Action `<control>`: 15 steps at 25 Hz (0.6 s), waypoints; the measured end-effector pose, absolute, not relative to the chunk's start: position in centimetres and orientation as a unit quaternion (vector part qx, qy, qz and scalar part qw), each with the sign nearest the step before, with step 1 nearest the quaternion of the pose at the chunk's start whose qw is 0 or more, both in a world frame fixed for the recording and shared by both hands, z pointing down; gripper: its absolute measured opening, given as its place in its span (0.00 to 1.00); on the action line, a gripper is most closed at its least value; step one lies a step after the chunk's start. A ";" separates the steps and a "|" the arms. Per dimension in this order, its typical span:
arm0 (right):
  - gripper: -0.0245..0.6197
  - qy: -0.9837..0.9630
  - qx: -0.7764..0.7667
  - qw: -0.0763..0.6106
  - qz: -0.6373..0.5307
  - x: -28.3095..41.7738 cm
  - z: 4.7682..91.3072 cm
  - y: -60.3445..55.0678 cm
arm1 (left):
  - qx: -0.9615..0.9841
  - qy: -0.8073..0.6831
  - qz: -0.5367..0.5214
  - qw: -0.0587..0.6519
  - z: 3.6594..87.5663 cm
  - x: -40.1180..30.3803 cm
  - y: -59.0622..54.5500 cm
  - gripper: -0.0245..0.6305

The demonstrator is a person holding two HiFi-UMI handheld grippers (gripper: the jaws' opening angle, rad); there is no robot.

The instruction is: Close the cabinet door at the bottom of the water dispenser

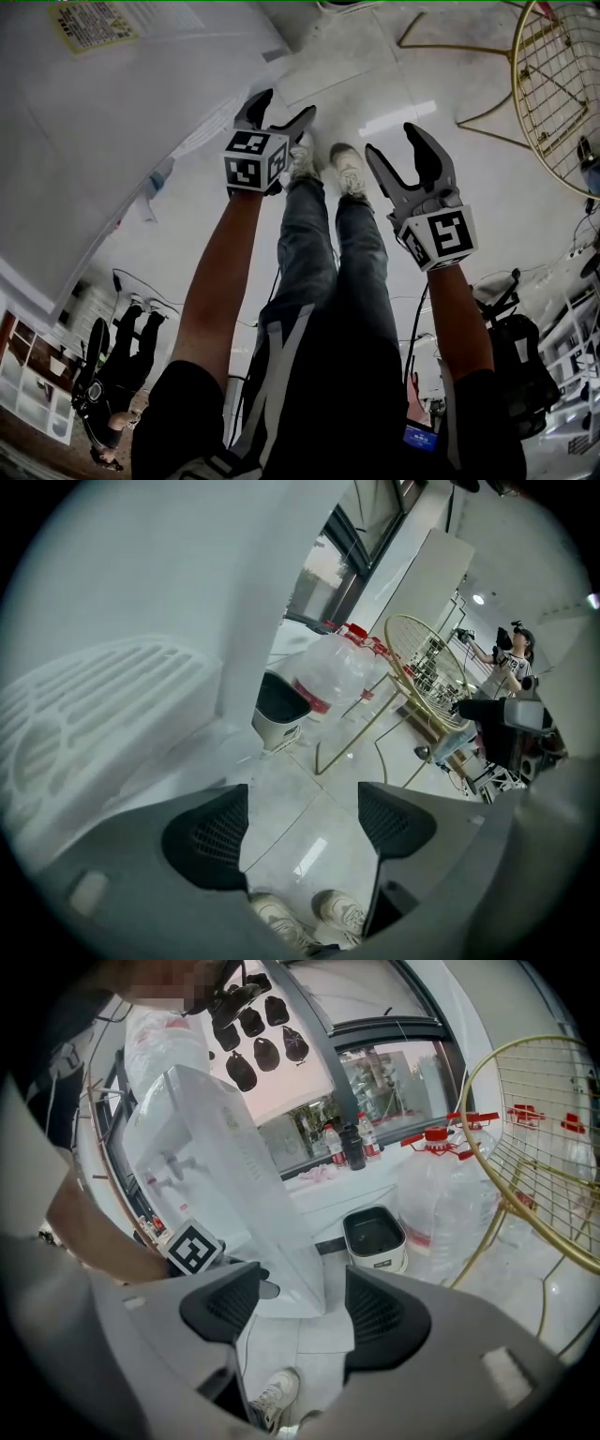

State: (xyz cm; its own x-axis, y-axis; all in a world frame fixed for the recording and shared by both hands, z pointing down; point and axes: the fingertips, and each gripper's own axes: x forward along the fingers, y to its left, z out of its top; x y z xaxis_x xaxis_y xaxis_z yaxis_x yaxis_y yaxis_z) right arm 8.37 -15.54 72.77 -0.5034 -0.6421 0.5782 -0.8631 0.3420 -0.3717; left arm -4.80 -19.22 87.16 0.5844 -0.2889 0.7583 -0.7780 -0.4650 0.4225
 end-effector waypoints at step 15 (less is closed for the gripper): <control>0.47 -0.797 0.477 0.173 0.327 9.4 72.8 -15.0 | 0.800 -0.338 0.311 0.387 86.9 -3.9 -20.0 0.62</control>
